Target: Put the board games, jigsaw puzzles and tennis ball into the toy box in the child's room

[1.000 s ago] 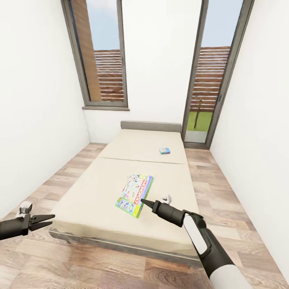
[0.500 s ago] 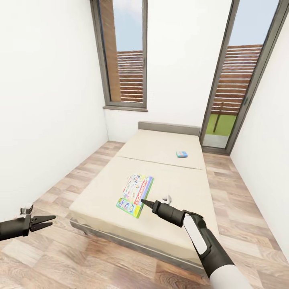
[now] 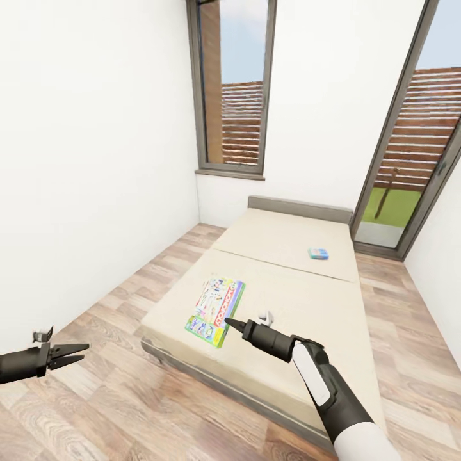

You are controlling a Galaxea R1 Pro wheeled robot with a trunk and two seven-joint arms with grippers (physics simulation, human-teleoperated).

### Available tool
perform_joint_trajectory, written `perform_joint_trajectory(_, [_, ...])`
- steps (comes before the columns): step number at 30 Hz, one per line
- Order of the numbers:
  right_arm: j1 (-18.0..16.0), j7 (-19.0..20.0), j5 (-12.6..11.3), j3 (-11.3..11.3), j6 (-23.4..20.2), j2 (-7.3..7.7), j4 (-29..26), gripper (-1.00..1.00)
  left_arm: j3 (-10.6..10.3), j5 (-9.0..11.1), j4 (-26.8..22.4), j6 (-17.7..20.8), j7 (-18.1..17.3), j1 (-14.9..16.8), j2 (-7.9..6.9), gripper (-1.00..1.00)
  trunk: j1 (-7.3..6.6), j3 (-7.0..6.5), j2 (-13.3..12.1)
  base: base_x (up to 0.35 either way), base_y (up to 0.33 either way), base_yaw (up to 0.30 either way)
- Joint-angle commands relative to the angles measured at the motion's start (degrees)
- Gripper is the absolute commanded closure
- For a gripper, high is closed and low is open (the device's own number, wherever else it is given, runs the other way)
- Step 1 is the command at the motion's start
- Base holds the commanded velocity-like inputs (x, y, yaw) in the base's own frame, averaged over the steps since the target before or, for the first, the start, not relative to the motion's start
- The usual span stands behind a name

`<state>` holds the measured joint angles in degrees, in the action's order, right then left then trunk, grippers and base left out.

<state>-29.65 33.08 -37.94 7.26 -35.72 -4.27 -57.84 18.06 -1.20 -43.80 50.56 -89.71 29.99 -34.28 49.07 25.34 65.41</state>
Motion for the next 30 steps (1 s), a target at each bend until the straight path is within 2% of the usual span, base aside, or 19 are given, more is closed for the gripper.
perform_joint_trajectory(1, [0.0,0.0,-0.6,0.0,-0.5,-0.02,0.0,1.0,0.0,-0.1,0.0,0.6,-0.3,0.1,0.02,-1.0,-0.22,-0.12,-0.4,0.0,0.0,0.289])
perform_joint_trajectory(26, [0.0,0.0,-0.6,0.0,-0.5,0.28,0.0,1.0,0.0,-0.5,0.1,0.6,-0.3,0.1,0.6,-1.0,-5.72,-4.61,-10.4,0.0,0.0,0.289])
perform_joint_trajectory(30, [-0.1,0.0,-0.6,0.0,-0.4,0.47,0.1,1.0,0.0,-0.6,0.1,0.8,3.4,0.2,0.86,-1.0,-6.59,-5.33,-12.0,0.0,0.0,0.289])
